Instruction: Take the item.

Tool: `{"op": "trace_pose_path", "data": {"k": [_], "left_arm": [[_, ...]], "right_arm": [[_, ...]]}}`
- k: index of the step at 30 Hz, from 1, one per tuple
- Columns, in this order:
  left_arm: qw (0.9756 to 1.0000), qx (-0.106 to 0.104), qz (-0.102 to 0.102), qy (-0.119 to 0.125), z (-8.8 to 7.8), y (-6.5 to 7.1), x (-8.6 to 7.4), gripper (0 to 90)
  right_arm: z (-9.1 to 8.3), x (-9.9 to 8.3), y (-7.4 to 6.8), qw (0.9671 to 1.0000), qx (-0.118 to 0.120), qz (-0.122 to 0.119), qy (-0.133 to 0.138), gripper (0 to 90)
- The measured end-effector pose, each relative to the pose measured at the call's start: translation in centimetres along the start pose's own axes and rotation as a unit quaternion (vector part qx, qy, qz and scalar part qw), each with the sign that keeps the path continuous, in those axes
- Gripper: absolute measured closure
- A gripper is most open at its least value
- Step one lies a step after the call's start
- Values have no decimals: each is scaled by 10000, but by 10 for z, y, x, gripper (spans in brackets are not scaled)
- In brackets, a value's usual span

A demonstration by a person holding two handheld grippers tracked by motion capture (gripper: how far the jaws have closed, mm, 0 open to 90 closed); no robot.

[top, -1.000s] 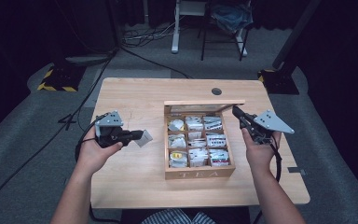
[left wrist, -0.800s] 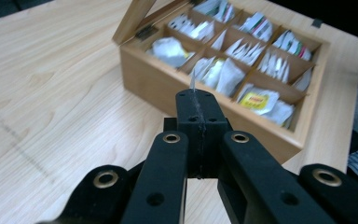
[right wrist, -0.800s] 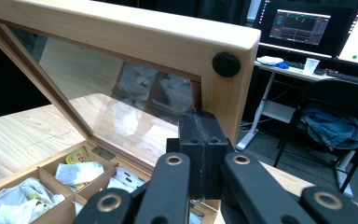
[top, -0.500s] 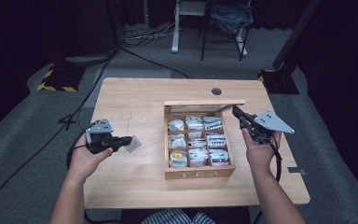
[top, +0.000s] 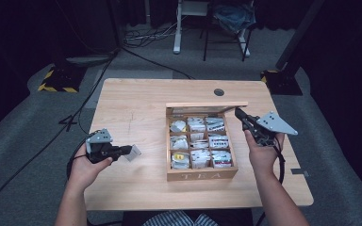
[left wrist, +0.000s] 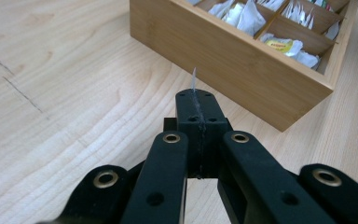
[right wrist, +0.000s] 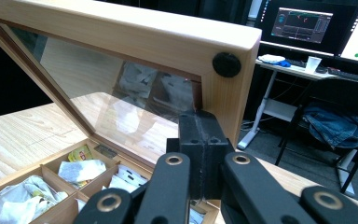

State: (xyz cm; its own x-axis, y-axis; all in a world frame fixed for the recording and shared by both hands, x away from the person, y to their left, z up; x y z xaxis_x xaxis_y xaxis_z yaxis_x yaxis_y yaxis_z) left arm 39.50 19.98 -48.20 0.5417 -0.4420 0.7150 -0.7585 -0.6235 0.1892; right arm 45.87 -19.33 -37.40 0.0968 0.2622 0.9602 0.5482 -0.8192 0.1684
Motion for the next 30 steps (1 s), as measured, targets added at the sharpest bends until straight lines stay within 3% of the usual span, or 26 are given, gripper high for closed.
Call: {"op": "trace_pose_path", "data": {"k": [10, 17, 25, 30], "left_arm": [[9995, -203, -150, -205, 17, -4, -12, 900], [9996, -191, -74, -210, 28, -5, -11, 900], [9998, -91, -102, -166, 30, -9, -10, 900], [9997, 94, -3, -208, 33, -11, -10, 858]], "right_arm": [[0, 0, 0, 10000, 7, -15, -4, 900], [0, 0, 0, 10000, 4, -15, 0, 900], [0, -1, 0, 10000, 4, -12, -21, 900], [0, -1, -1, 10000, -1, -9, -24, 900]]}}
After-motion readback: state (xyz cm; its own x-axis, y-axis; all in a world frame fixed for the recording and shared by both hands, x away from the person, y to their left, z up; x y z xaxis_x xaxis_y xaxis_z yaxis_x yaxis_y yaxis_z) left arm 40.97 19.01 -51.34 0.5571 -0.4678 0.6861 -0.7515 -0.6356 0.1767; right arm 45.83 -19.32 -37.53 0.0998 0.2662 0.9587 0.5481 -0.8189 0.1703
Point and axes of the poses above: each handheld gripper's, and its own axes: z roughly forward along the jaws, x roughly out of its top, y roughly to its right, the point moved 8 cm from there along z, roughly forward along the jaws, and after that the axes turned 6 degrees about -y, right-handed, at the moved point
